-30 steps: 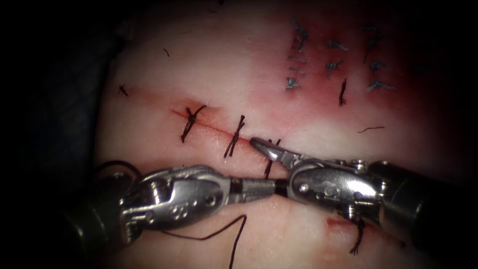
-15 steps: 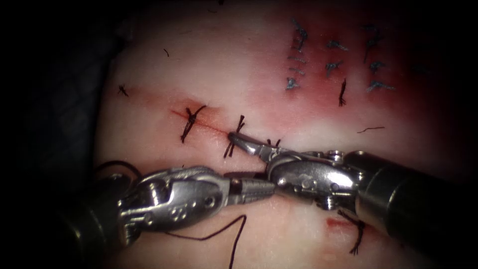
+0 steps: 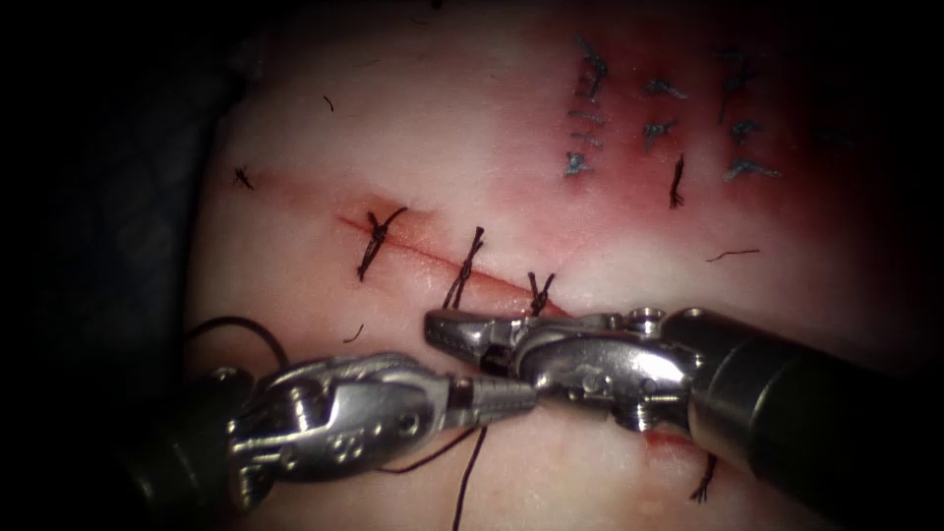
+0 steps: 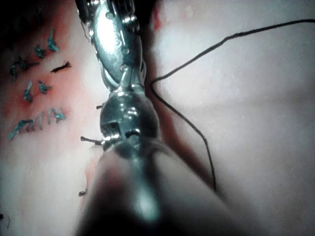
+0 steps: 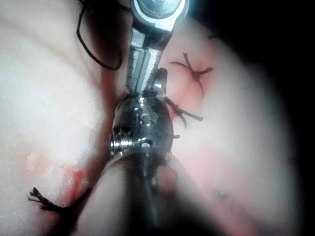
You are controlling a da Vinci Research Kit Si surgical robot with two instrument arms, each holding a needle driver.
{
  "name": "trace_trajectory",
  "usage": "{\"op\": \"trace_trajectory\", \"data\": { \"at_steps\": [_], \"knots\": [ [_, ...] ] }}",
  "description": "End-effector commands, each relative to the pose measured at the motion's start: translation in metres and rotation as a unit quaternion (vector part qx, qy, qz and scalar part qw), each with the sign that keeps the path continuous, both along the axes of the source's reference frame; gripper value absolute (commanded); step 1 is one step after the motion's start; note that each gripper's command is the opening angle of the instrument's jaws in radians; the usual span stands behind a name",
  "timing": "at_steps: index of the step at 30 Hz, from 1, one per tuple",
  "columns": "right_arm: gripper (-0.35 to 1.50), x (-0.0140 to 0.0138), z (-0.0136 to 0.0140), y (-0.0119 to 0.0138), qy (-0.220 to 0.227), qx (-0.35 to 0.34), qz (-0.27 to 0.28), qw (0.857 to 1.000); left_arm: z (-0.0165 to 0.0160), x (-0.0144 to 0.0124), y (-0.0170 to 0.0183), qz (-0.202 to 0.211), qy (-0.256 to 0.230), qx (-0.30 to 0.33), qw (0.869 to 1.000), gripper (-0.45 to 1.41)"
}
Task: Wound Closure
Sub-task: Cut the suture tail with the right tool.
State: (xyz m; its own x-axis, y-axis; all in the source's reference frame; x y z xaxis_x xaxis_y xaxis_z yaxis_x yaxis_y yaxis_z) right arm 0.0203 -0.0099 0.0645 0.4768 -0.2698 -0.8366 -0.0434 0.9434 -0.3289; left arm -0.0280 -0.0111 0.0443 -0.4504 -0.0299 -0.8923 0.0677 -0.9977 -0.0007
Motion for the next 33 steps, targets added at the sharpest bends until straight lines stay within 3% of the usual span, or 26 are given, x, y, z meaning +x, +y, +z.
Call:
{"op": "trace_trajectory", "data": {
  "at_steps": [1, 2, 8, 18, 27, 33],
  "knots": [
    [1.20, -0.0004, 0.0002, 0.0006, 0.011, 0.014, 0.020, 1.000, 0.0003, -0.0004, 0.0005, -0.001, -0.003, -0.001, 1.000, -0.35],
    [1.32, -0.0008, 0.0001, 0.0008, 0.009, 0.019, 0.028, 0.999, 0.0001, -0.0003, 0.0006, -0.003, -0.005, -0.001, 1.000, -0.35],
    [1.48, -0.0051, -0.0019, 0.0017, -0.004, 0.018, 0.074, 0.997, -0.0013, -0.0003, 0.0000, -0.010, -0.010, -0.002, 1.000, -0.35],
    [1.43, -0.0167, -0.0062, 0.0035, -0.016, 0.021, 0.115, 0.993, -0.0027, -0.0034, -0.0009, -0.018, -0.022, 0.009, 1.000, -0.35],
    [1.40, -0.0250, -0.0089, 0.0038, -0.054, 0.021, 0.156, 0.986, 0.0028, -0.0098, 0.0008, -0.062, -0.002, 0.040, 0.997, -0.35],
    [1.40, -0.0263, -0.0088, 0.0032, -0.073, 0.023, 0.174, 0.982, 0.0075, -0.0158, 0.0015, -0.084, 0.007, 0.063, 0.994, -0.35]
  ]
}}
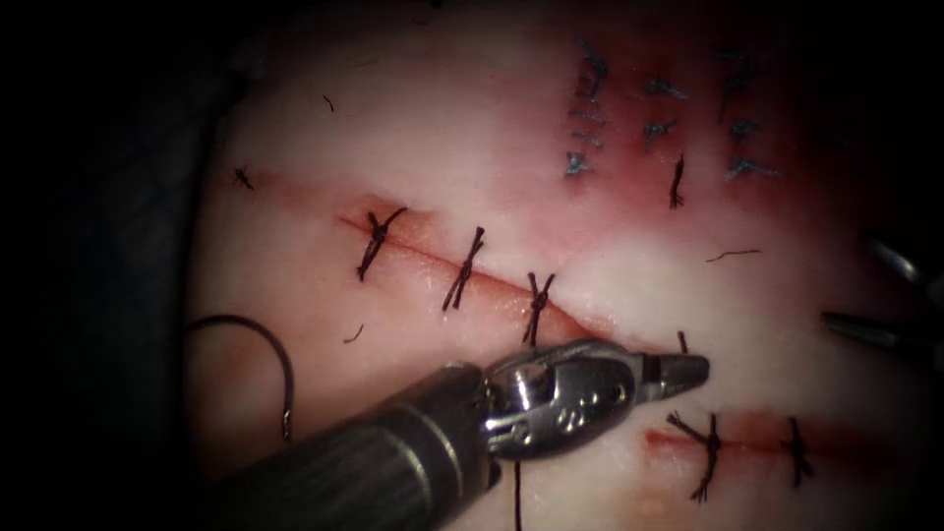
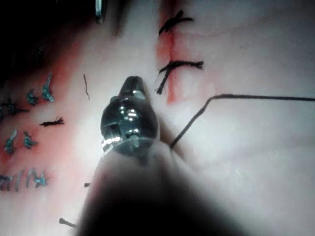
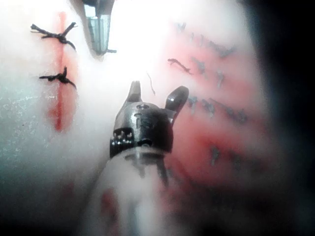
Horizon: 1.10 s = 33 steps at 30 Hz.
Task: Wound Closure
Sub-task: Cut the suture tail with the right tool.
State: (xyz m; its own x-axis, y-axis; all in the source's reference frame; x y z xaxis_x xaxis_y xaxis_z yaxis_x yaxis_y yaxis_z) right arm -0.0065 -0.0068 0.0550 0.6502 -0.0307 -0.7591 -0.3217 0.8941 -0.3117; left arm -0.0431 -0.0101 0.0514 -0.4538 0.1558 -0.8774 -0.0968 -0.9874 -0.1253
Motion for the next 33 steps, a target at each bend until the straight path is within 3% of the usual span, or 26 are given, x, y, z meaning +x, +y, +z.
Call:
{"op": "trace_trajectory", "data": {
  "at_steps": [1, 2, 4, 6, 8, 12, 15, 21, 33],
  "knots": [
    [1.40, 0.0006, 0.0006, 0.0002, 0.002, 0.001, 0.001, 1.000, 0.0010, -0.0014, 0.0006, -0.007, -0.002, 0.006, 1.000, -0.35],
    [1.40, 0.0008, 0.0007, 0.0001, 0.002, 0.000, 0.002, 1.000, 0.0014, -0.0019, 0.0008, -0.014, -0.002, 0.015, 1.000, -0.24],
    [1.40, 0.0011, 0.0009, 0.0001, 0.001, -0.001, 0.003, 1.000, 0.0024, -0.0030, 0.0011, -0.023, 0.003, 0.031, 0.999, -0.33],
    [1.40, 0.0014, 0.0010, 0.0000, 0.004, 0.000, 0.005, 1.000, 0.0033, -0.0036, 0.0012, -0.034, 0.021, 0.059, 0.997, -0.08],
    [1.40, 0.0018, 0.0012, -0.0001, 0.007, 0.001, 0.007, 1.000, 0.0046, -0.0044, 0.0011, -0.034, 0.040, 0.085, 0.995, -0.02],
    [1.40, 0.0024, 0.0013, -0.0005, 0.011, 0.003, 0.011, 1.000, 0.0076, -0.0051, 0.0002, -0.034, 0.085, 0.119, 0.989, 0.29],
    [1.40, 0.0026, 0.0013, -0.0008, 0.012, 0.001, 0.011, 1.000, 0.0097, -0.0045, -0.0006, -0.041, 0.120, 0.173, 0.977, 0.51],
    [1.40, 0.0027, 0.0014, -0.0011, 0.013, 0.002, 0.013, 1.000, 0.0098, -0.0007, -0.0013, -0.068, 0.151, 0.204, 0.965, 0.57],
    [1.40, 0.0031, 0.0014, -0.0014, 0.016, 0.003, 0.015, 1.000, 0.0052, 0.0052, -0.0040, -0.060, 0.186, 0.201, 0.960, 0.59]
  ]
}}
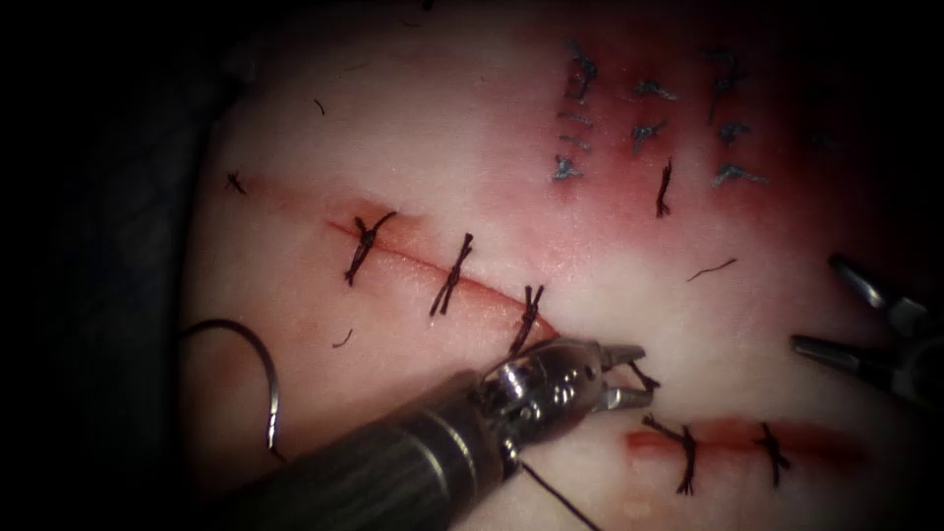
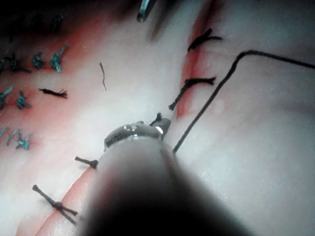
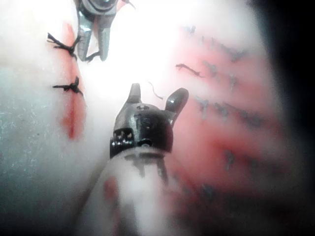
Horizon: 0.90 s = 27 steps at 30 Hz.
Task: Wound Closure
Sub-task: Cut the suture tail with the right tool.
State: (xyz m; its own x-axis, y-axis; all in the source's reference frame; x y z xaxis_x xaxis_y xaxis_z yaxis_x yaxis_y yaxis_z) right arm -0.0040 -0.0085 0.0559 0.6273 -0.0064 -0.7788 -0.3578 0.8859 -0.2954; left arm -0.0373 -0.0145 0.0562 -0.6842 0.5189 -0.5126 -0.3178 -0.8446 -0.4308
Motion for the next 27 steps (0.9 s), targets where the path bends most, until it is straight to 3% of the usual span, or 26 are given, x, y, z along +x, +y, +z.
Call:
{"op": "trace_trajectory", "data": {
  "at_steps": [1, 6, 12, 19, 27],
  "knots": [
    [1.40, 0.0007, 0.0005, 0.0003, 0.003, 0.001, 0.001, 1.000, 0.0001, -0.0004, 0.0004, -0.003, 0.002, -0.002, 1.000, 0.59],
    [1.43, 0.0010, 0.0006, 0.0002, 0.004, -0.001, 0.002, 1.000, -0.0020, -0.0003, 0.0004, -0.009, 0.004, 0.001, 1.000, 0.63],
    [1.47, 0.0015, 0.0007, -0.0001, -0.002, 0.006, -0.004, 1.000, -0.0061, -0.0014, -0.0004, -0.002, -0.078, -0.003, 0.997, 0.78],
    [1.47, 0.0015, 0.0008, -0.0006, -0.001, 0.008, -0.005, 1.000, -0.0105, -0.0004, -0.0009, -0.008, -0.089, -0.016, 0.996, 0.78],
    [1.47, 0.0021, 0.0009, -0.0011, 0.003, 0.010, -0.007, 1.000, -0.0106, -0.0002, -0.0008, 0.006, -0.091, -0.060, 0.994, 0.78]
  ]
}}
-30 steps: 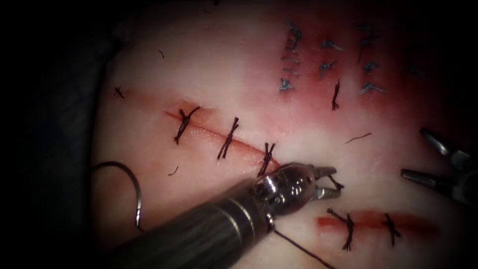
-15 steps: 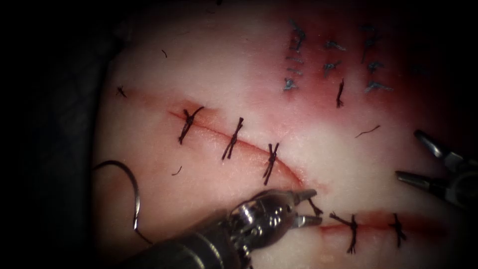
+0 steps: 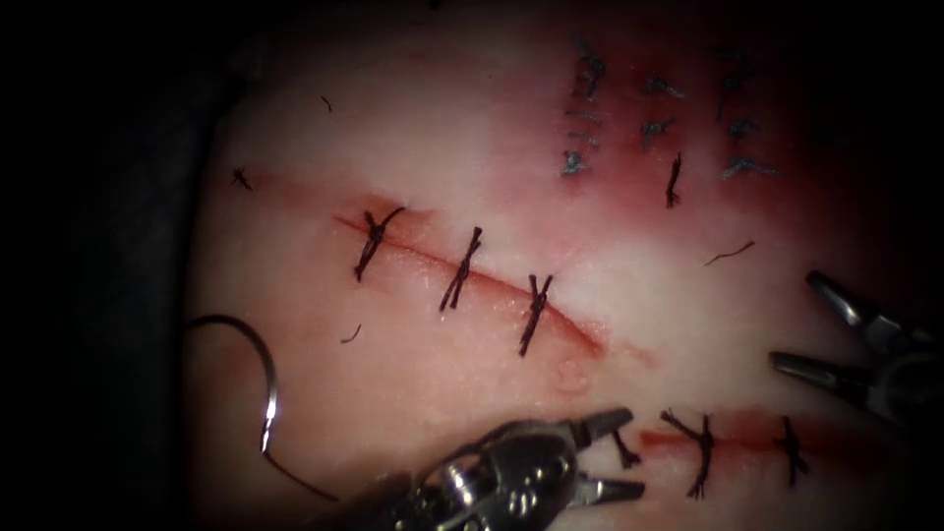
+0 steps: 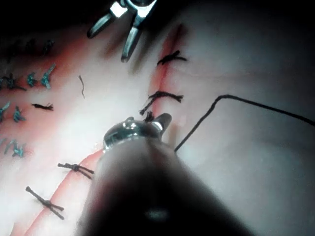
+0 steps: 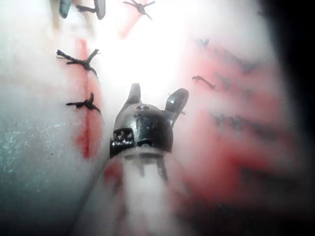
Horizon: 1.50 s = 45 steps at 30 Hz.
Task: Wound Closure
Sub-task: Cut the suture tail with the right tool.
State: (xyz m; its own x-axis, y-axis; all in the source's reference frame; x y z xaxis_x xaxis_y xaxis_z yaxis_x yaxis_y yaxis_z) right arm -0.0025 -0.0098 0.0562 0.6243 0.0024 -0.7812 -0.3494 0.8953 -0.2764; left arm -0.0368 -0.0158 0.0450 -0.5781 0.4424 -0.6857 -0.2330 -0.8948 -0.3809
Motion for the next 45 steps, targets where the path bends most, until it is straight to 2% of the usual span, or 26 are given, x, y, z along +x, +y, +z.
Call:
{"op": "trace_trajectory", "data": {
  "at_steps": [1, 4, 10, 14, 16, 24, 27, 32, 37, 40, 45],
  "knots": [
    [1.47, 0.0007, 0.0006, 0.0002, 0.001, 0.000, -0.002, 1.000, 0.0013, -0.0007, 0.0003, -0.001, 0.007, -0.010, 1.000, 0.78],
    [1.47, 0.0007, 0.0005, 0.0001, 0.001, 0.001, -0.004, 1.000, 0.0039, -0.0005, -0.0006, 0.016, 0.022, -0.015, 1.000, 0.78],
    [1.47, 0.0008, 0.0005, 0.0000, 0.002, 0.001, -0.004, 1.000, 0.0096, 0.0012, -0.0022, 0.024, 0.023, 0.026, 0.999, 0.78],
    [1.47, 0.0010, 0.0005, 0.0000, 0.003, 0.000, -0.004, 1.000, 0.0122, 0.0038, -0.0026, 0.037, 0.029, 0.044, 0.998, 0.78],
    [1.47, 0.0011, 0.0005, -0.0001, 0.003, 0.000, -0.004, 1.000, 0.0125, 0.0055, -0.0026, 0.034, 0.034, 0.048, 0.998, 0.79],
    [1.47, 0.0016, 0.0006, 0.0000, 0.004, 0.002, -0.006, 1.000, 0.0103, 0.0139, -0.0014, 0.012, 0.055, 0.036, 0.998, 0.79],
    [1.47, 0.0019, 0.0006, -0.0001, 0.006, 0.001, -0.006, 1.000, 0.0098, 0.0159, -0.0010, 0.003, 0.063, 0.038, 0.997, 0.79],
    [1.47, 0.0025, 0.0006, -0.0003, 0.009, 0.005, -0.009, 1.000, 0.0088, 0.0169, -0.0003, -0.027, 0.057, 0.040, 0.997, 0.79],
    [1.47, 0.0035, 0.0005, -0.0006, 0.013, 0.028, -0.019, 0.999, 0.0062, 0.0160, 0.0007, -0.042, 0.007, 0.034, 0.998, 0.74],
    [1.47, 0.0042, -0.0002, -0.0009, 0.034, 0.061, -0.031, 0.997, 0.0041, 0.0154, 0.0011, -0.040, -0.038, 0.038, 0.998, 0.75],
    [1.38, 0.0047, -0.0014, -0.0006, 0.103, 0.121, -0.041, 0.987, 0.0002, 0.0165, 0.0019, -0.036, -0.090, 0.033, 0.995, 0.71]
  ]
}}
